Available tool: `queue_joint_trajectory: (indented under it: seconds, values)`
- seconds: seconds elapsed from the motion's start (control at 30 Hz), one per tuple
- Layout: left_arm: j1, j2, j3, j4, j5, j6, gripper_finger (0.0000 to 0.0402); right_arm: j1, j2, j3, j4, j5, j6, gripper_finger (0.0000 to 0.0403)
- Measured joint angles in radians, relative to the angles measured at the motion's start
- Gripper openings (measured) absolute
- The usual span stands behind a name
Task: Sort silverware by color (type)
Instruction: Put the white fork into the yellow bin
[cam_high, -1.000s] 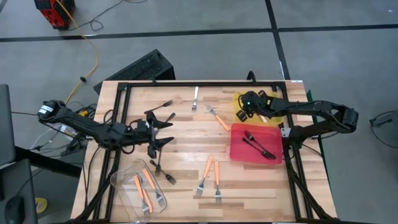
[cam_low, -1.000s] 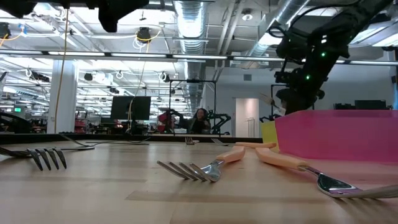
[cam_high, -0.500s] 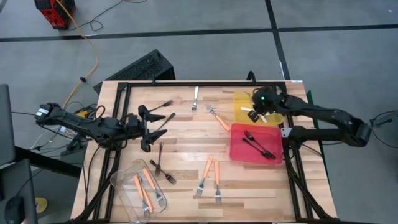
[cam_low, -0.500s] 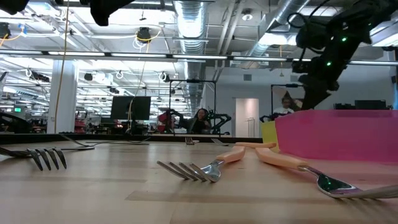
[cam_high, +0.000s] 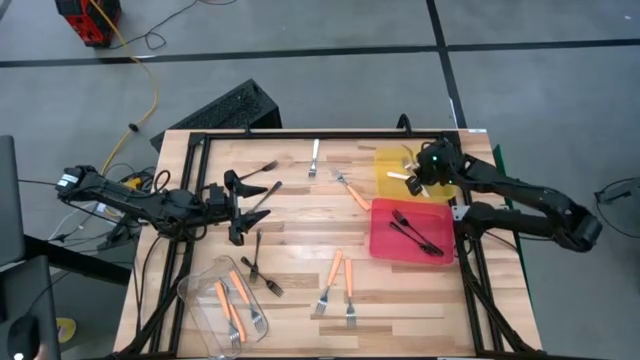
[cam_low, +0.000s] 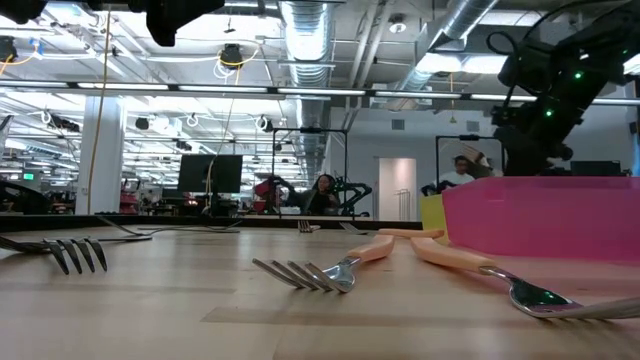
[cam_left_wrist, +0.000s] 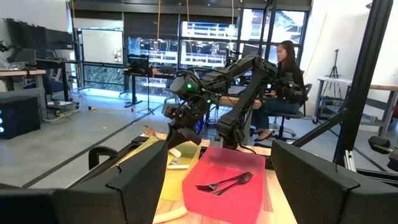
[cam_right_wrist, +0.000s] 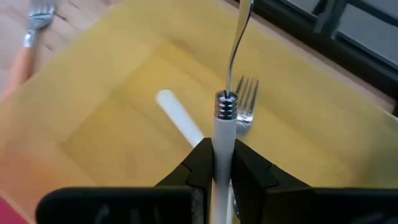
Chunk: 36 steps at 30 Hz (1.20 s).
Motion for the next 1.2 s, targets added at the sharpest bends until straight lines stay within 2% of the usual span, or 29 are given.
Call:
queue_joint_trajectory:
  seconds: [0.13, 0.73, 1.2]
  values:
    - [0.000, 0.000, 0.000, -0.004, 0.000, -0.001, 0.0274, -0.005, 0.021, 0.000, 0.019, -0.047, -0.052, 0.0067]
    - [0.011, 0.000, 0.000, -0.011, -0.001, -0.002, 0.0274, -0.032, 0.338, 0.001, 0.120, -0.052, -0.132, 0.0067]
    - [0.010, 0.000, 0.000, -0.015, -0.006, 0.001, 0.0274, -0.037, 0.381, 0.015, 0.112, -0.049, -0.168, 0.0070]
